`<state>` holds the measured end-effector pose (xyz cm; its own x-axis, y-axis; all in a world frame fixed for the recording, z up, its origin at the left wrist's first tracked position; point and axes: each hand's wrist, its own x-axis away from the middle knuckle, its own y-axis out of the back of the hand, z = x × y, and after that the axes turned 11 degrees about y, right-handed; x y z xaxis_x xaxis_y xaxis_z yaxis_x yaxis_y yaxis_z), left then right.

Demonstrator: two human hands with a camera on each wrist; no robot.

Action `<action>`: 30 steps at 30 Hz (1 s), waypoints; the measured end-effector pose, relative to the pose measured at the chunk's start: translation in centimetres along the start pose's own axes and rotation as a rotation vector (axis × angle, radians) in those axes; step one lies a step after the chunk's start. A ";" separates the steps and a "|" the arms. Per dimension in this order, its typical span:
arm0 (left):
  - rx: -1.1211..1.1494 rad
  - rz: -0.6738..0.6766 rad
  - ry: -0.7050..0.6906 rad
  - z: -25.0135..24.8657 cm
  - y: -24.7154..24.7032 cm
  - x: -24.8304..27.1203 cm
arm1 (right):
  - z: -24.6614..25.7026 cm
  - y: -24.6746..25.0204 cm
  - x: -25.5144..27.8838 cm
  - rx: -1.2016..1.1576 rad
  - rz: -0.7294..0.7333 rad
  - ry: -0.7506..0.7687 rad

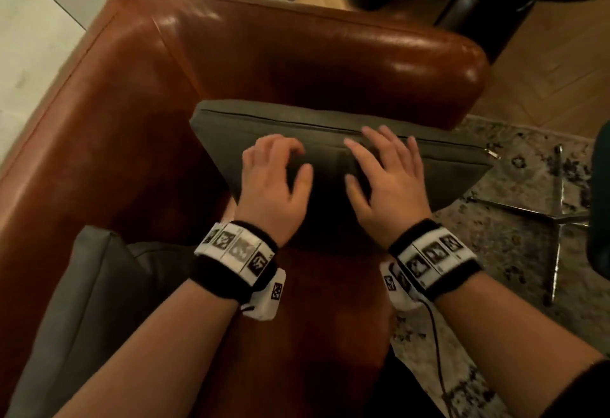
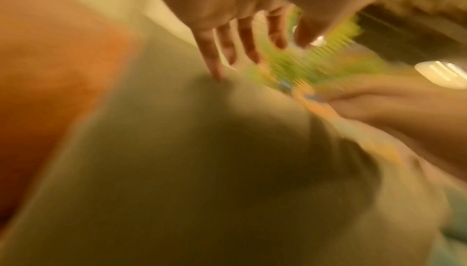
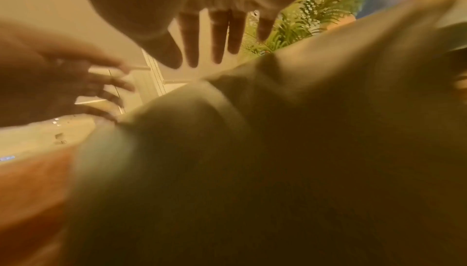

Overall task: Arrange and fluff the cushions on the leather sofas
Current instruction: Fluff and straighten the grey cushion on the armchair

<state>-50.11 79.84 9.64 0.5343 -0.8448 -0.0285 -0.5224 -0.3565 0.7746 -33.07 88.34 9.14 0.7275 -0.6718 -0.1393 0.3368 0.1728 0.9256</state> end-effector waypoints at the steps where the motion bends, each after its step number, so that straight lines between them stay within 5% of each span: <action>1: -0.141 0.054 -0.033 -0.6 -0.8 -0.6 | -0.2 -0.4 -1.2 0.042 0.089 -0.030; 3: -0.378 0.168 -0.061 -1.2 -2.3 -2.1 | -1.4 -1.4 -2.5 0.089 0.197 -0.064; 7: -0.637 0.232 -0.137 0.3 -2.9 -5.9 | -5.9 -0.9 -3.4 0.128 0.159 -0.203; 12: -0.623 0.224 -0.050 0.1 -2.2 -8.5 | -7.3 -0.1 -3.6 0.127 0.181 -0.259; 18: -0.611 0.329 -0.203 -1.9 -2.9 -10.4 | -5.3 -0.3 -3.5 0.103 0.095 -0.227; 24: -0.541 0.229 -0.225 -2.0 -2.3 -10.4 | -5.2 0.9 -4.6 0.155 0.003 -0.200; 30: -0.581 0.284 -0.200 3.7 1.9 -9.8 | -8.6 1.7 -1.1 0.046 0.087 -0.280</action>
<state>-58.75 85.96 9.04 0.2669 -0.9514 0.1537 -0.1522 0.1158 0.9815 -28.14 95.52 7.89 0.5568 -0.8298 0.0382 0.2482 0.2100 0.9457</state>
